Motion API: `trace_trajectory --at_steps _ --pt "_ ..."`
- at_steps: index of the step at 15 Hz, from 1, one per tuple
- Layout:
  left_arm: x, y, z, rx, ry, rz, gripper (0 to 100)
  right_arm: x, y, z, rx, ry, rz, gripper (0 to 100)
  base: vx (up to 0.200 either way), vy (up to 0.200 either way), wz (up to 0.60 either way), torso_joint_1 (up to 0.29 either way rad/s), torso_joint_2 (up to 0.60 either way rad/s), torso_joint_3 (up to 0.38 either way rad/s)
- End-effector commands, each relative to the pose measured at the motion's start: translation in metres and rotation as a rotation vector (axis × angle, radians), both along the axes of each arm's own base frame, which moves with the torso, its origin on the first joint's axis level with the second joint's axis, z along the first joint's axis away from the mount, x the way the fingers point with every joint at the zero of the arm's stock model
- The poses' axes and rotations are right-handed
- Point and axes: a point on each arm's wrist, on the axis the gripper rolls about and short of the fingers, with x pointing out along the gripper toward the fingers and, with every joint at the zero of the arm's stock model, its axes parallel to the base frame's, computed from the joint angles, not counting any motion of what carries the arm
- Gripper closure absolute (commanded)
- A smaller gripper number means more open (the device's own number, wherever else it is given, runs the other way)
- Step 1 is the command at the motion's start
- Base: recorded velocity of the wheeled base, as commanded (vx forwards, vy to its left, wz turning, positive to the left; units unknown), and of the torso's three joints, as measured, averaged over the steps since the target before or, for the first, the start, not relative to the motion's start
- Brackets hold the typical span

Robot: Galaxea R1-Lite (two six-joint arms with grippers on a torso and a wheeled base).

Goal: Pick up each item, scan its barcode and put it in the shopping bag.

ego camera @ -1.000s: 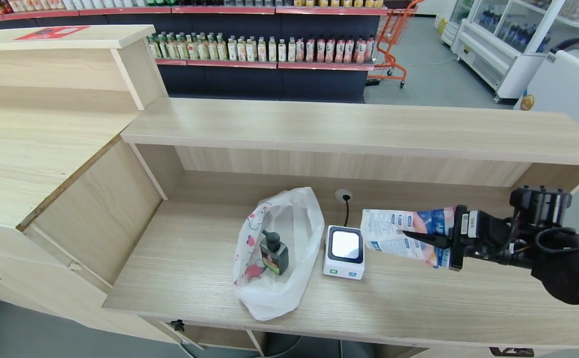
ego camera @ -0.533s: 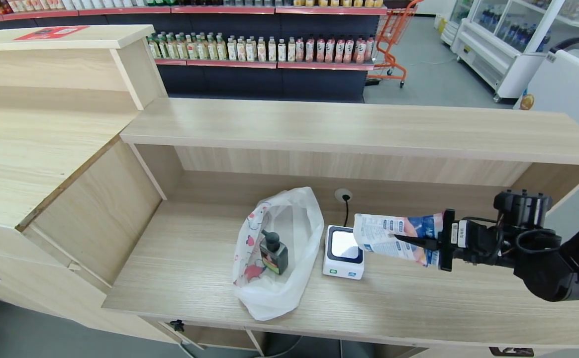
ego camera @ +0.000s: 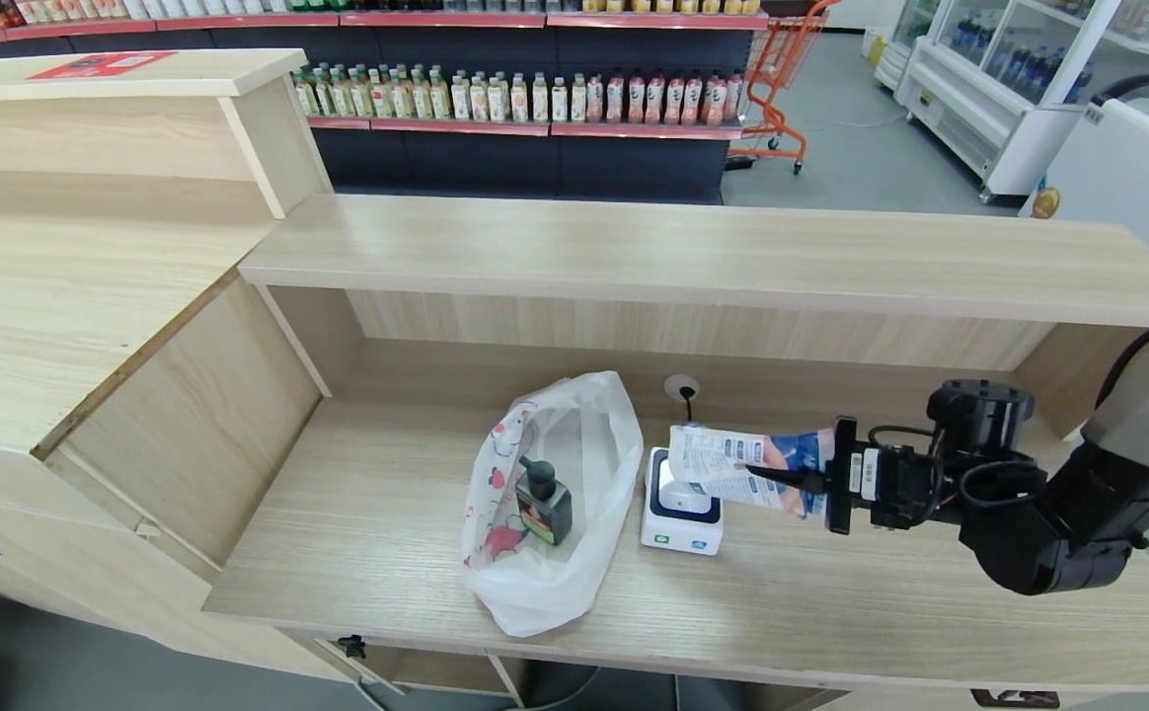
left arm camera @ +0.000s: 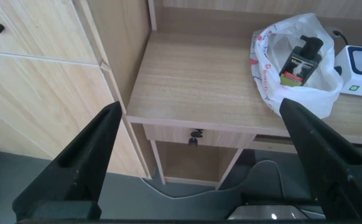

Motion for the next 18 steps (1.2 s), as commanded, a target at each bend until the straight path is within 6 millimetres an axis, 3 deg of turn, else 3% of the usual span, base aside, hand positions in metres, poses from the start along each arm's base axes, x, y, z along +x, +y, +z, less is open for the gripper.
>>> trace_trajectory --at_steps 1,12,18 --pt "0.000 0.000 0.000 0.000 -0.001 0.000 0 0.005 0.001 -0.010 -0.003 0.003 0.002 100 0.000 0.000 0.00 0.000 0.00 0.000" --pt "0.000 0.000 0.000 0.000 -0.001 0.000 0 0.025 0.019 -0.024 -0.002 -0.071 0.043 100 0.000 0.000 0.00 0.000 0.00 0.000" --pt "0.000 0.000 0.000 0.000 -0.001 0.000 0 0.023 0.018 -0.023 -0.003 -0.074 0.040 100 0.000 0.000 0.00 0.000 0.00 0.000"
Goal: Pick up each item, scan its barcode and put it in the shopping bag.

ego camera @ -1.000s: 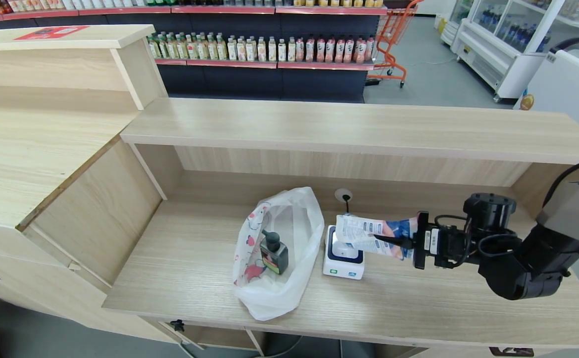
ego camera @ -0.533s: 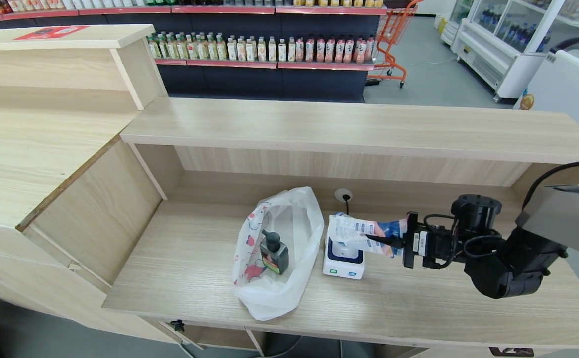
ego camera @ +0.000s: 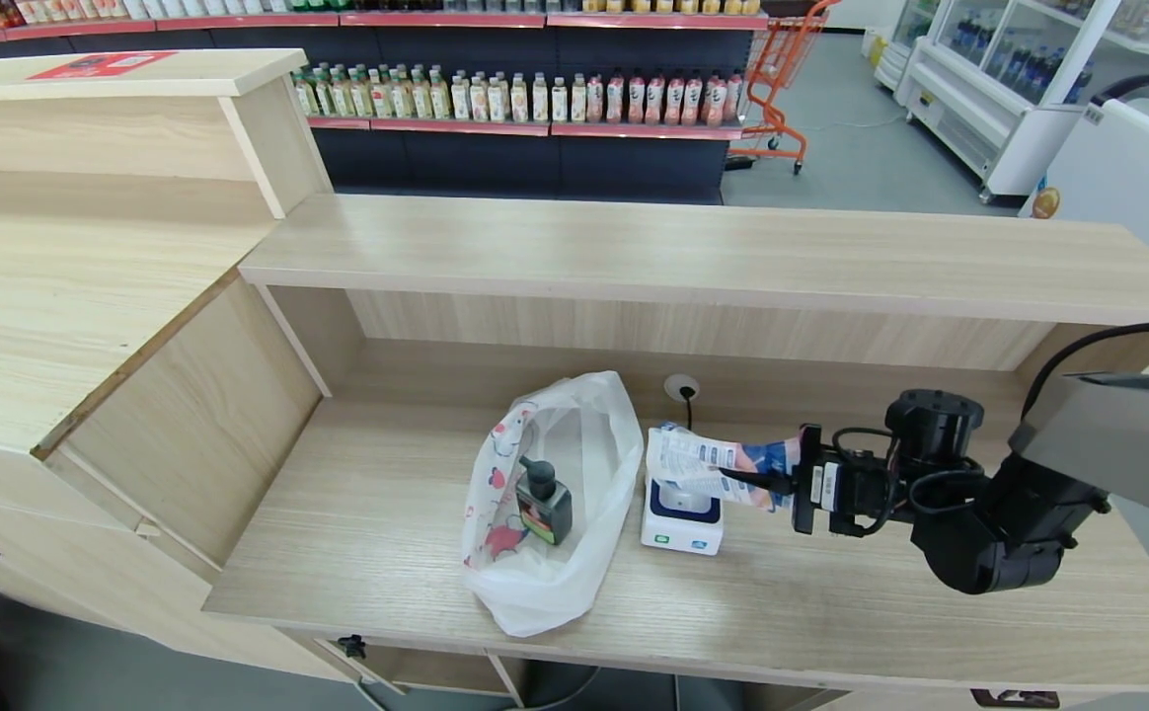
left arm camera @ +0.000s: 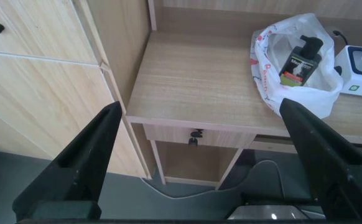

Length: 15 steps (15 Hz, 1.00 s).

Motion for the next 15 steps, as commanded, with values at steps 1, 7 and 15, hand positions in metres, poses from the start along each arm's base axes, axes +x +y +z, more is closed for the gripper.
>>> trace_trajectory --at_steps 1,7,15 --pt "0.000 0.000 0.000 0.000 -0.001 0.000 0 -0.001 0.000 0.002 0.000 -0.003 0.001 100 0.000 0.000 0.00 0.000 0.00 0.000" --pt "0.000 0.000 0.000 0.000 -0.001 0.000 0 -0.001 0.003 0.002 0.001 -0.003 0.007 100 0.000 0.000 0.00 0.000 0.00 0.000" --pt "0.000 0.000 0.000 0.000 -0.001 0.000 0 -0.004 -0.004 0.019 0.016 0.005 -0.022 100 0.000 0.000 0.00 0.000 0.00 0.000"
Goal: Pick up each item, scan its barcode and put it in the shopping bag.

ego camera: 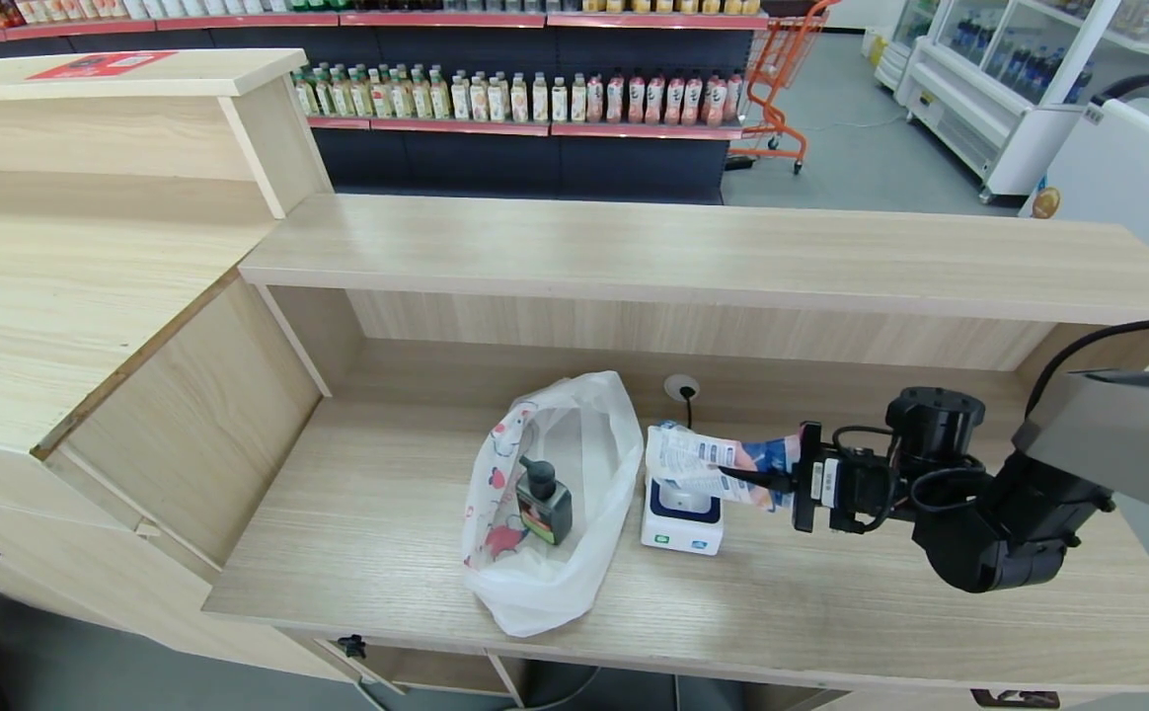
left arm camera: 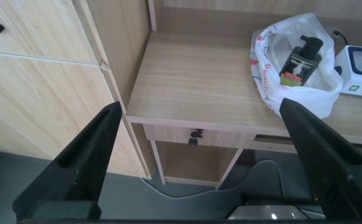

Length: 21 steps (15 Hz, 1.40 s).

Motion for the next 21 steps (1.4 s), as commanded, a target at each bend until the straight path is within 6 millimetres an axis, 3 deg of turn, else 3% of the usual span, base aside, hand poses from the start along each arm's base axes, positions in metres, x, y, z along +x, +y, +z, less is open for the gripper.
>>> trace_trajectory --at_steps 1,4,6,7,8,10,12,14,21 --pt "0.000 0.000 0.000 0.000 -0.001 0.000 0 -0.007 -0.015 0.025 0.035 0.042 -0.060 100 0.000 0.000 0.00 0.000 0.00 0.000" --pt "0.000 0.000 0.000 0.000 -0.001 0.000 0 -0.048 -0.035 0.083 0.202 0.248 -0.243 100 0.000 0.000 0.00 0.000 0.00 0.000" --pt "0.000 0.000 0.000 0.000 -0.001 0.000 0 -0.075 -0.036 0.113 0.356 0.370 -0.382 100 0.000 0.000 0.00 0.000 0.00 0.000" --pt "0.000 0.000 0.000 0.000 -0.001 0.000 0 -0.098 -0.030 0.130 0.499 0.498 -0.495 100 0.000 0.000 0.00 0.000 0.00 0.000" --pt "0.000 0.000 0.000 0.000 -0.001 0.000 0 -0.120 -0.022 0.139 0.593 0.667 -0.623 100 0.000 0.000 0.00 0.000 0.00 0.000" --pt "0.000 0.000 0.000 0.000 -0.001 0.000 0 -0.141 -0.014 0.138 0.621 0.892 -0.776 100 0.000 0.000 0.00 0.000 0.00 0.000" --pt "0.000 0.000 0.000 0.000 -0.001 0.000 0 -0.145 -0.002 0.141 0.664 1.088 -0.876 100 0.000 0.000 0.00 0.000 0.00 0.000" --pt "0.000 0.000 0.000 0.000 -0.001 0.000 0 -0.136 0.001 0.149 0.715 1.156 -0.923 100 0.000 0.000 0.00 0.000 0.00 0.000" --pt "0.000 0.000 0.000 -0.003 -0.002 0.000 0 -0.129 0.001 0.155 0.727 1.210 -0.952 100 0.000 0.000 0.00 0.000 0.00 0.000"
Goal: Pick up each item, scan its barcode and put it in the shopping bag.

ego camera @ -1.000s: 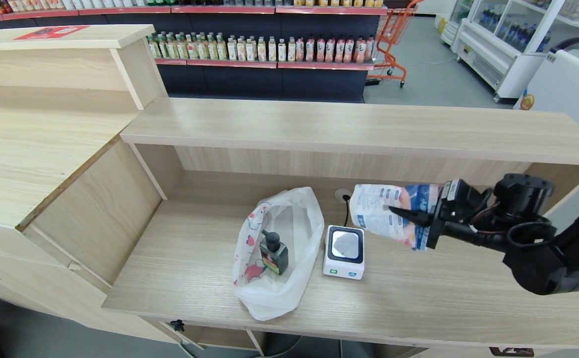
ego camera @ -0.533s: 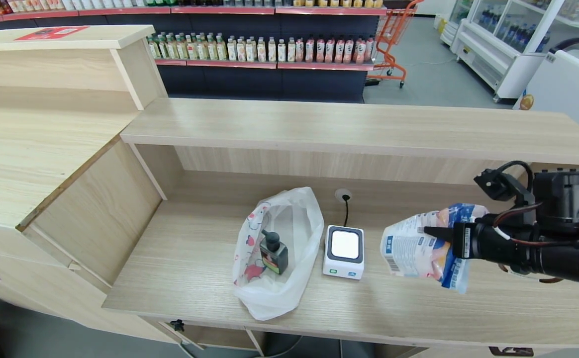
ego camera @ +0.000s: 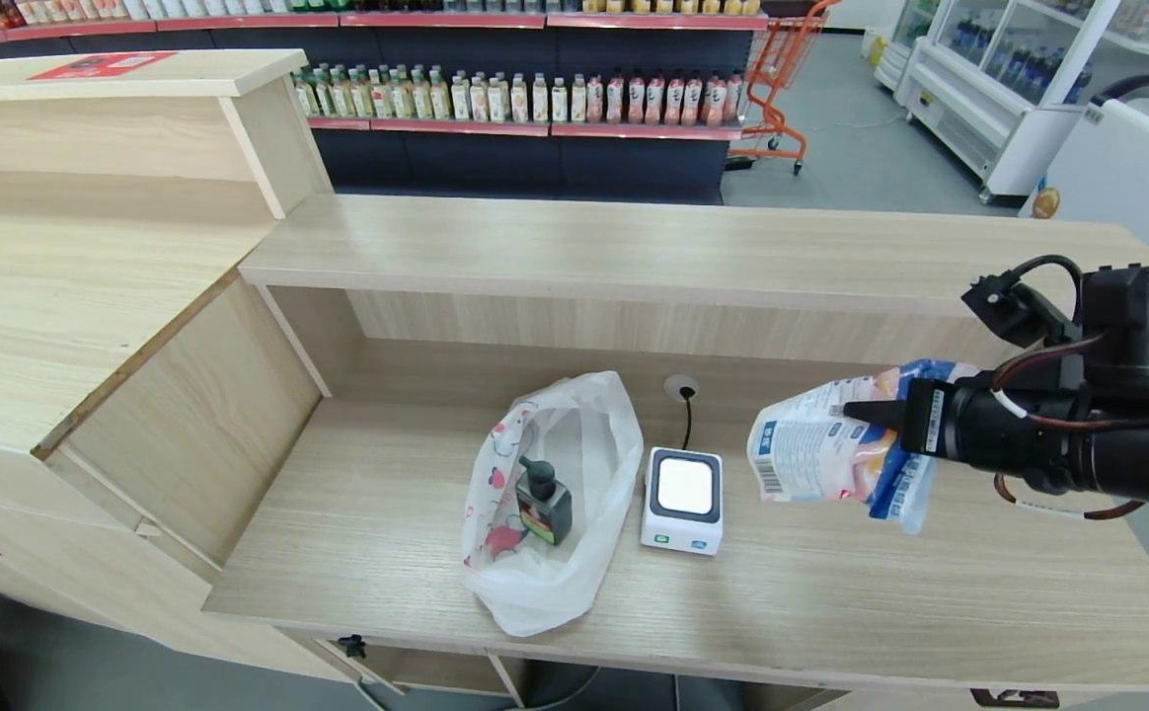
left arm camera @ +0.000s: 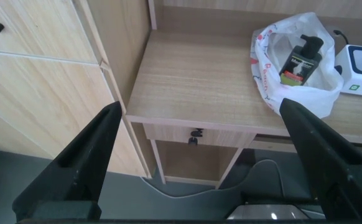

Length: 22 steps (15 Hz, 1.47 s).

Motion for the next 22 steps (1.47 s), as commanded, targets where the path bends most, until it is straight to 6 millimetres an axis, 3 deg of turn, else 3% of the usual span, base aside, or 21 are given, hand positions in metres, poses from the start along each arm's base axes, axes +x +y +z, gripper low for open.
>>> trace_trajectory --at_steps 1,5,8,11,17,22 --pt "0.000 0.000 0.000 0.001 -0.004 0.000 0 0.000 0.000 0.000 0.001 0.002 0.001 100 0.000 0.200 0.00 0.002 0.01 0.002" --pt "0.000 0.000 0.000 0.002 -0.004 0.000 0 0.011 0.004 -0.003 0.008 0.017 0.001 100 0.000 0.200 0.00 0.000 0.00 -0.001" --pt "0.000 0.000 0.000 0.005 -0.004 0.000 0 0.035 0.013 -0.008 0.003 0.035 0.008 100 0.000 0.200 0.00 0.001 0.01 -0.001" --pt "0.000 0.000 0.000 0.005 -0.004 0.000 0 0.065 0.039 -0.017 -0.014 0.086 0.057 100 0.000 0.000 0.00 0.000 0.00 0.000" --pt "0.000 0.000 0.000 0.005 -0.004 0.000 0 0.127 0.090 -0.068 -0.112 0.142 0.109 100 0.000 0.000 0.00 0.000 0.00 0.000" --pt "0.000 0.000 0.000 0.005 -0.004 0.000 0 0.157 0.134 -0.109 -0.158 0.084 0.160 100 0.000 0.000 0.00 0.000 0.00 0.000"
